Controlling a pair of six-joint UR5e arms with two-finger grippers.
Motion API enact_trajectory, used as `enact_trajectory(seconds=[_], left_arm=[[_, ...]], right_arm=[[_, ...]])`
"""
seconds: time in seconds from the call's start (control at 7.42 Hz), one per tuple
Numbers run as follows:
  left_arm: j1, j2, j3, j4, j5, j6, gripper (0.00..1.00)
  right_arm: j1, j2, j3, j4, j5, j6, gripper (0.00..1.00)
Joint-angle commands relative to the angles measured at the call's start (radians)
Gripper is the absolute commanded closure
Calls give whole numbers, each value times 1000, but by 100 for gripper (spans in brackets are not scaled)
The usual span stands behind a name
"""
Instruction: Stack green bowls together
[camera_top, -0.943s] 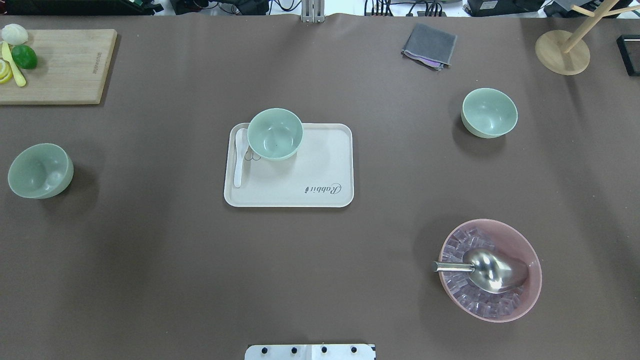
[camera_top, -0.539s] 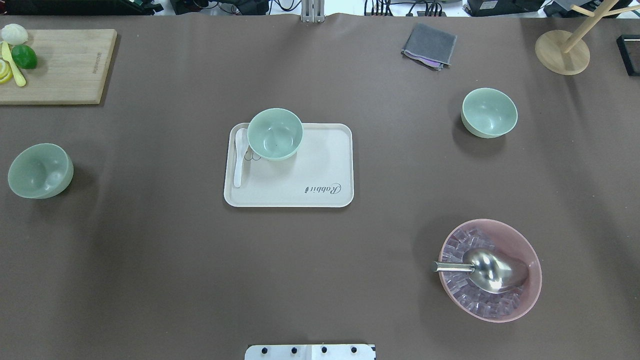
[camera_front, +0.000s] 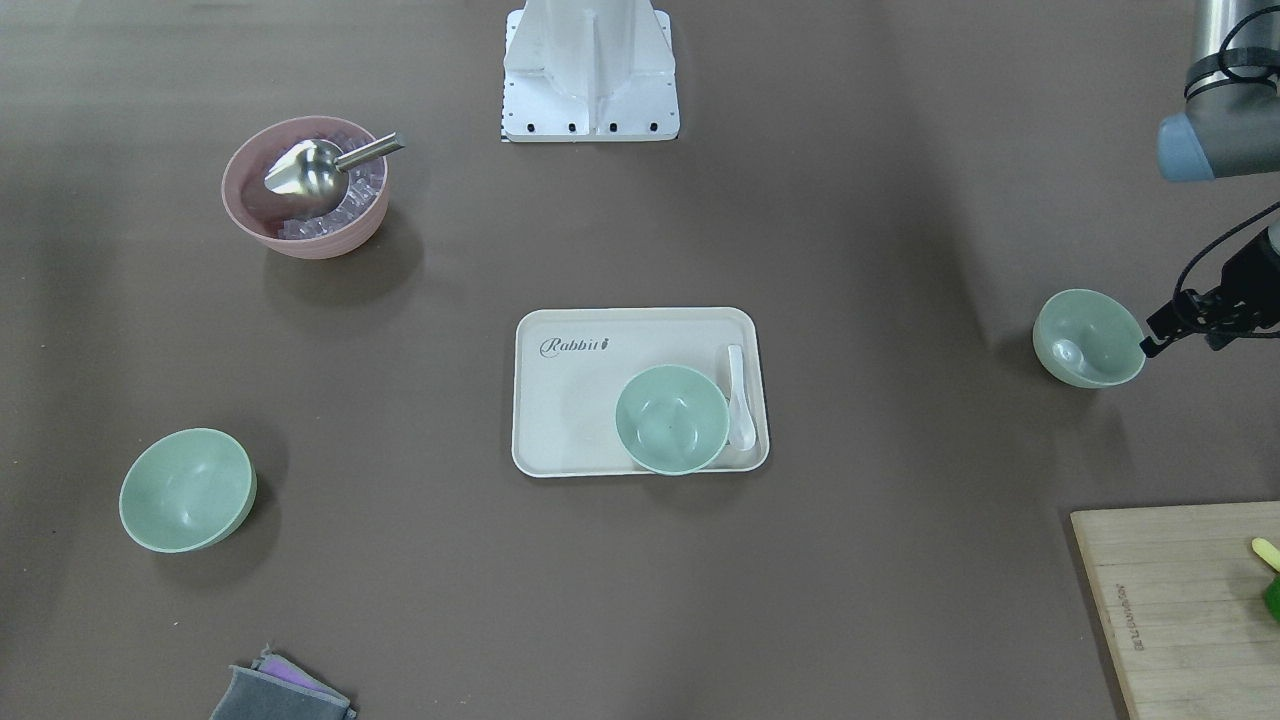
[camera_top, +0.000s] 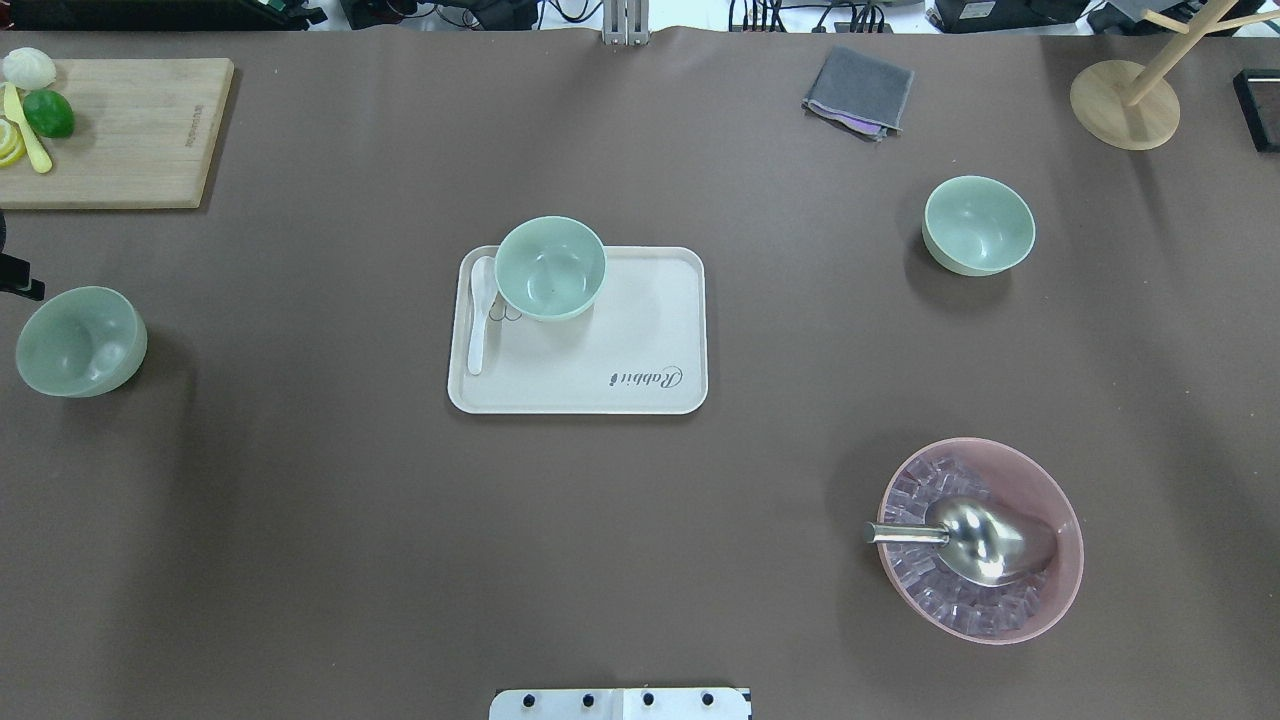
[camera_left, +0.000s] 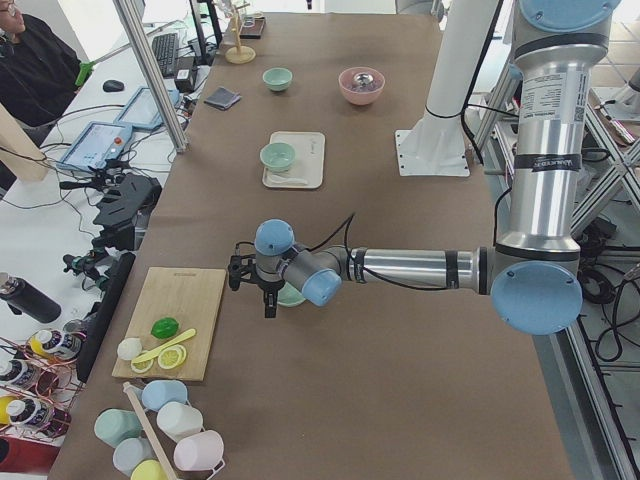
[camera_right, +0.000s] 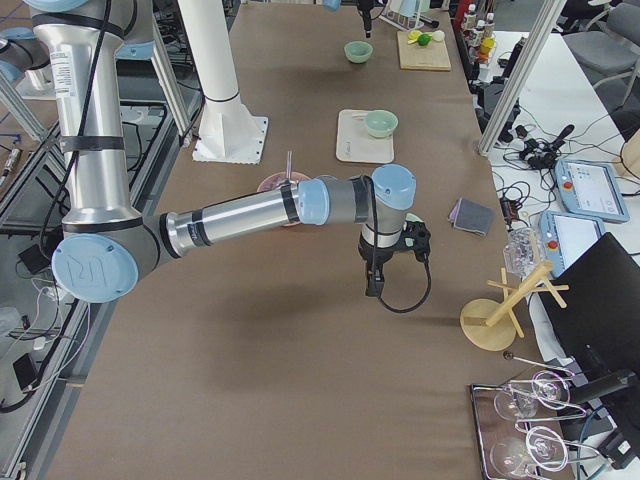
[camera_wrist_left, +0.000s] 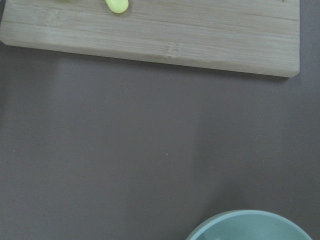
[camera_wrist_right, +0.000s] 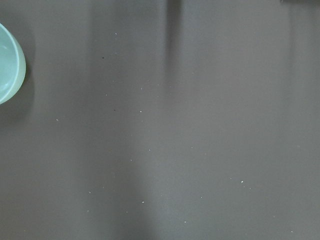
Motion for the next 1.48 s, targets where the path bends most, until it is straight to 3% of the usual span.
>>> enact_trajectory(seconds=[0.0, 0.13, 0.27, 0.54, 0.67, 0.94, 1.35], left_arm=[[30, 20, 36, -79, 0, -8, 3], [30, 20, 35, -88, 0, -11, 5], [38, 20, 36, -88, 0, -11, 19], [38, 26, 35, -88, -1, -11, 61], [40, 26, 36, -88, -4, -11, 68], [52, 26, 36, -90, -9, -11, 68], [53, 26, 38, -88, -10, -9, 79]], right_arm=[[-32, 5, 10, 3, -4, 1, 0], [-36, 5, 10, 3, -5, 1, 0], [-36, 5, 8, 3, -5, 1, 0], [-44, 5, 8, 5, 1, 2, 0], [-47, 5, 10, 5, 1, 1, 0], [-47, 5, 10, 6, 1, 2, 0], [-47, 5, 10, 6, -1, 1, 0]])
